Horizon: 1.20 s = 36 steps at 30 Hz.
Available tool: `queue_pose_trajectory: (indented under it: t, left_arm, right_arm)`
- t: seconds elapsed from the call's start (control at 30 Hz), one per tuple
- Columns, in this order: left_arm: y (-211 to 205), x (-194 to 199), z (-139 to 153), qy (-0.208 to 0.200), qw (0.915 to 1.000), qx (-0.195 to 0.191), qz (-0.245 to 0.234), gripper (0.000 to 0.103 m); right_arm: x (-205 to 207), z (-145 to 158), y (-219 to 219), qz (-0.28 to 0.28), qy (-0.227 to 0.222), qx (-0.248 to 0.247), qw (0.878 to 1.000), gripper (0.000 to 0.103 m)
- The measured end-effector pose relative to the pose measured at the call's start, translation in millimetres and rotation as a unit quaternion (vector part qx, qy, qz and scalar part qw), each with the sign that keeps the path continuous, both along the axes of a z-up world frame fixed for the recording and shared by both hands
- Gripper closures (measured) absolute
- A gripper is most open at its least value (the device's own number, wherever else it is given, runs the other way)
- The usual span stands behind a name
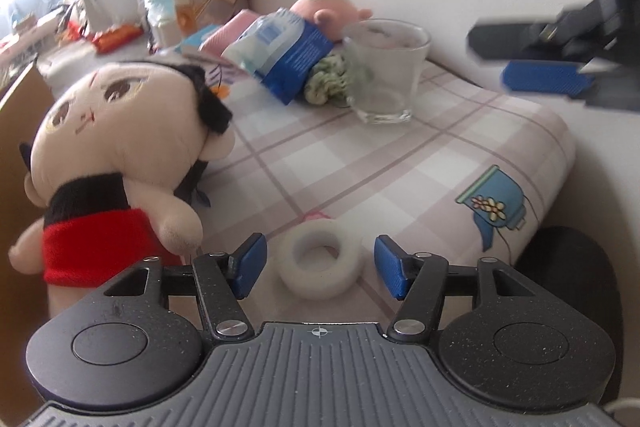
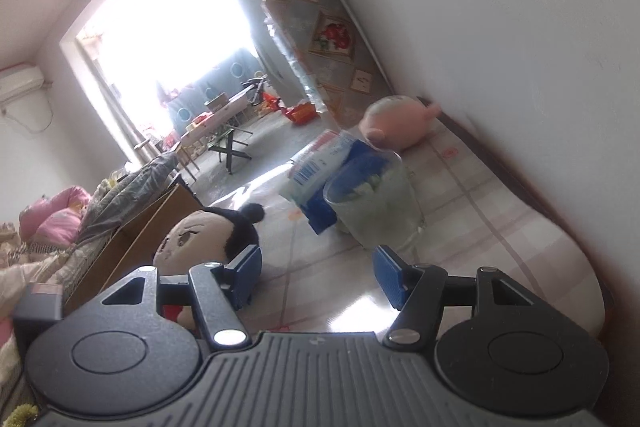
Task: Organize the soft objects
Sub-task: 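Grasp the blue-and-white wipe pack with the right gripper while the left gripper holds the tape roll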
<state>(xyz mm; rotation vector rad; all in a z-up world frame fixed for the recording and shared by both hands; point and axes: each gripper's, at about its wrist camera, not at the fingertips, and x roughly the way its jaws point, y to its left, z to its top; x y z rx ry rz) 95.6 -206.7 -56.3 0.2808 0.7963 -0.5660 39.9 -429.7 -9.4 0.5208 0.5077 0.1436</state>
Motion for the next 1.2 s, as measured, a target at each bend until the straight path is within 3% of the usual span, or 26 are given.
queue_pose_trajectory:
  t: [0.2,0.27,0.37,0.5,0.7,0.8,0.9,1.0,1.2]
  left_arm:
    - [1,10,-5,0.02,0.9995,-0.012,0.02,0.043]
    - [6,14,-7,0.037,0.9985,-0.027,0.03,0.051]
    - [13,18,-9,0.059,0.9961,-0.054,0.036,0.054]
    - [16,16,-10,0.054,0.996,-0.061,0.035,0.055]
    - [19,16,-10,0.051,0.9957,-0.071,0.032,0.055]
    - [21,15,-10,0.049,0.9956,-0.074,0.03,0.055]
    - [26,16,-9,0.051,0.9947,-0.084,0.031,0.055]
    - [32,16,-9,0.051,0.9939,-0.092,0.032,0.055]
    - [44,16,-8,0.046,0.9926,-0.107,0.034,0.055]
  right_arm:
    - [32,45,20,0.057,-0.024,-0.073,0.995,0.013]
    - [47,55,30,0.071,-0.024,-0.099,0.992,0.008]
    - [72,65,40,0.089,-0.011,-0.116,0.989,0.007]
    - [114,79,41,0.102,0.015,-0.11,0.989,0.006]
    - [209,84,40,0.115,0.13,-0.073,0.982,0.002]
    - [262,60,35,0.092,0.228,-0.05,0.968,0.002]
    - [299,34,31,0.054,0.307,-0.059,0.948,0.003]
    - [320,18,32,0.027,0.338,-0.085,0.937,0.003]
    - [338,-5,33,0.004,0.38,-0.082,0.921,0.003]
